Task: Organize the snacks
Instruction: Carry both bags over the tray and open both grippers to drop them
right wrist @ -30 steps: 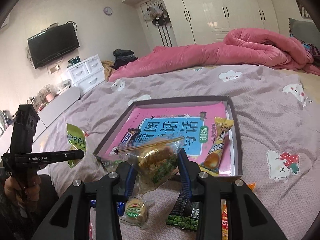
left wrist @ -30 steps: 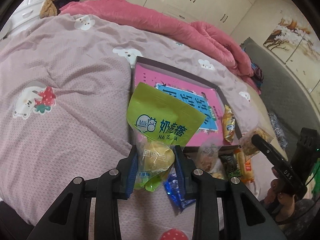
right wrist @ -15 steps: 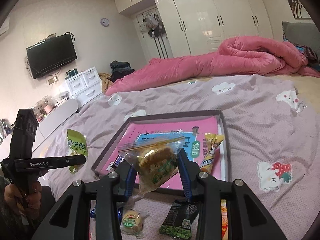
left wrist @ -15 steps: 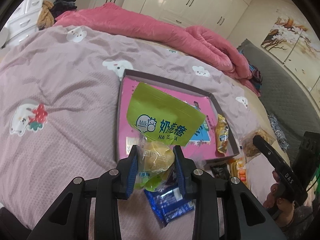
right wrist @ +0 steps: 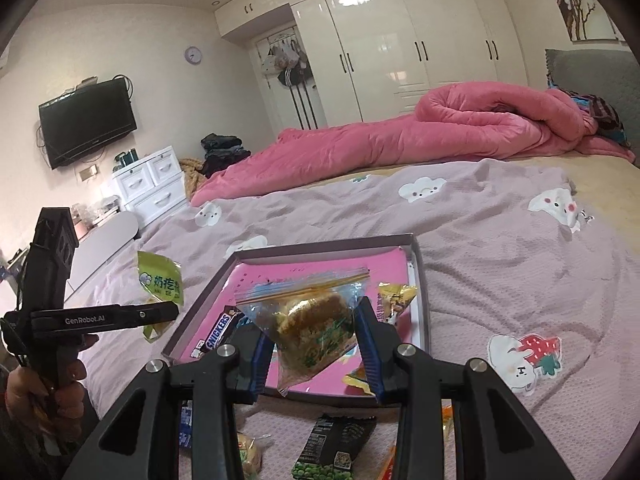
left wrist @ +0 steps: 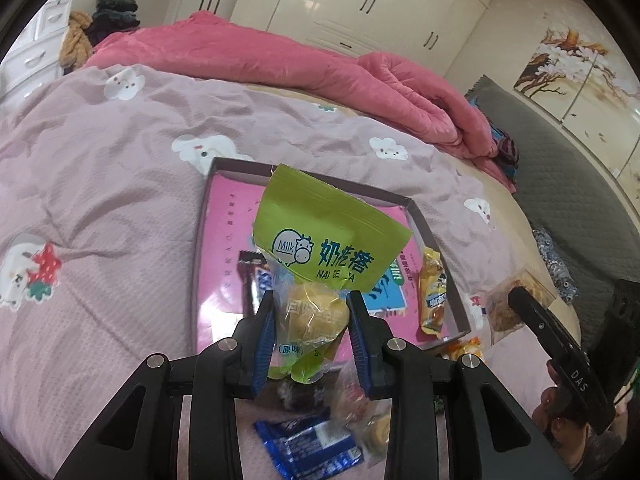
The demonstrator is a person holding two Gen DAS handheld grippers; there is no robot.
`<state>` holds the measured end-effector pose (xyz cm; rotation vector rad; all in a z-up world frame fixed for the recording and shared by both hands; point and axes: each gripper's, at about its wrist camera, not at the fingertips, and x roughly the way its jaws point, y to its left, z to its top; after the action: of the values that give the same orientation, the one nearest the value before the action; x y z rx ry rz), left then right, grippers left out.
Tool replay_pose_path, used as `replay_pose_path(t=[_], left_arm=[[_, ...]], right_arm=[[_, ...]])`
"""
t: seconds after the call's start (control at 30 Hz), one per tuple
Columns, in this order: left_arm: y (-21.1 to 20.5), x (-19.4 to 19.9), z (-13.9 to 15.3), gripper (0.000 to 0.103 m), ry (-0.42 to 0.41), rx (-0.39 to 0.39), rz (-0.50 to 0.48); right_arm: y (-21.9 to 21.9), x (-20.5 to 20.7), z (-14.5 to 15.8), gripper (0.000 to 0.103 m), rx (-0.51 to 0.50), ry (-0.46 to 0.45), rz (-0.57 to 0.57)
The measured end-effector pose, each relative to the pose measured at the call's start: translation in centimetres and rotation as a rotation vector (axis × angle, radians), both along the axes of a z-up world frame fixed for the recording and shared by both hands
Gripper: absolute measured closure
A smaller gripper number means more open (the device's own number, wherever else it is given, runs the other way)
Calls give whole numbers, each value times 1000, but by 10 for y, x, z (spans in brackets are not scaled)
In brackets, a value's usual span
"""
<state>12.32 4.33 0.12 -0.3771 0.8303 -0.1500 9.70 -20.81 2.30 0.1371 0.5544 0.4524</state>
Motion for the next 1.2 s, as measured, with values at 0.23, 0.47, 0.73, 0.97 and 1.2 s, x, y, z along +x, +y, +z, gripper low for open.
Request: replay_pose_path(t=[0.23, 0.47, 0.73, 0.97, 1.2], left_arm=[[-12, 18, -8, 68, 14, -7, -20], [-20, 33, -24, 68, 49, -12, -32], [-26, 45, -40, 68, 84, -21, -46], [-29, 51, -50, 68, 105, -23, -52], [-32, 54, -57, 68, 120, -25, -56]], right_arm=[[-10, 10, -4, 64, -13, 18, -51], [-18, 24, -17, 64, -16, 64, -79], [-15, 38, -34, 64, -52, 110, -79], [-12, 45, -46, 64, -85, 138, -89], [-8, 53, -55, 64, -116, 165, -95]])
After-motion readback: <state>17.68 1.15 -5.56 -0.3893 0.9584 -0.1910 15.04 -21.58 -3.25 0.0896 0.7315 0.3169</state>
